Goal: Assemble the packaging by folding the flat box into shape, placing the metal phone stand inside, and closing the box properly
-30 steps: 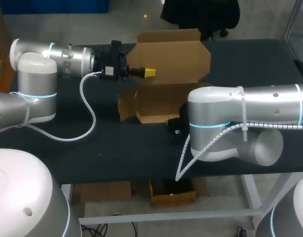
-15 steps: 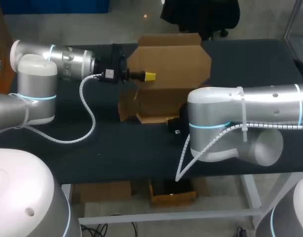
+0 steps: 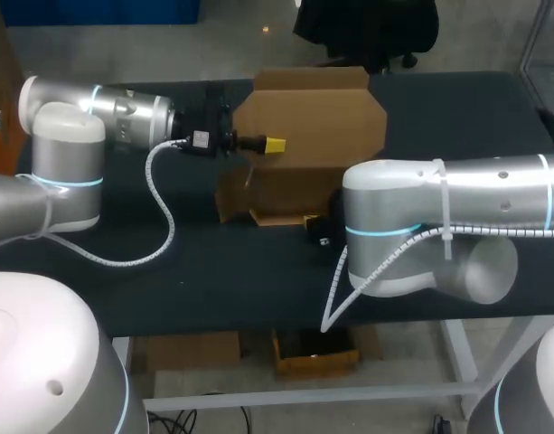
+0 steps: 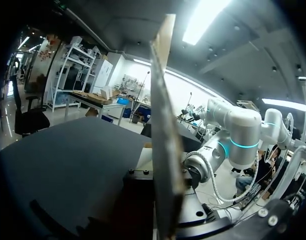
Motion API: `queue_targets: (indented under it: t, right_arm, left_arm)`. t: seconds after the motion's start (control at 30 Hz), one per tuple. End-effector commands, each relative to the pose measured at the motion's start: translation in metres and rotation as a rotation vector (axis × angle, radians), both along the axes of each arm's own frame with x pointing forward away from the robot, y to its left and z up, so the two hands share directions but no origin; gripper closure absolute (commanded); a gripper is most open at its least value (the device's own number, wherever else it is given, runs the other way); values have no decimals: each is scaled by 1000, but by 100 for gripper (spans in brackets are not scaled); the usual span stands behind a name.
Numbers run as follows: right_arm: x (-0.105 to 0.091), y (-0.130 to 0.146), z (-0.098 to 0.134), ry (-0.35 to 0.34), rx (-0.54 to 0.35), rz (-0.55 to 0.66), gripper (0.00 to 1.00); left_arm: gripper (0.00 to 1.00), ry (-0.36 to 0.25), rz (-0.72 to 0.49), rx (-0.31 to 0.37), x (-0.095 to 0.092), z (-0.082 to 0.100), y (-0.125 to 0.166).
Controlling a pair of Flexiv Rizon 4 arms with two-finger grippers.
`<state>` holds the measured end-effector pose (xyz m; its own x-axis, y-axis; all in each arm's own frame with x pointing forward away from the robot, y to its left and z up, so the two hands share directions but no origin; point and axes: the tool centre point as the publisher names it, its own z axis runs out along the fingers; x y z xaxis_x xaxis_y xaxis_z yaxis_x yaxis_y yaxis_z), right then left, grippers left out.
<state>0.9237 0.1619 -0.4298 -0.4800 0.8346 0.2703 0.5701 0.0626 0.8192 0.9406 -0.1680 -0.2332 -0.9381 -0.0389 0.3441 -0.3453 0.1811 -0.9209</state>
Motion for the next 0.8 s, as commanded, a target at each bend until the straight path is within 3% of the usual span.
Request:
queue_targets:
  t: [0.03,0.8]
  right_arm:
    - [0,3,-4,-3,-3,-6,100]
    - [0,3,-4,-3,-3,-6,100]
  left_arm:
    - [100,-8,8,-2,-2,-2,1]
    - [100,-5,14,-2,-2,-6,1]
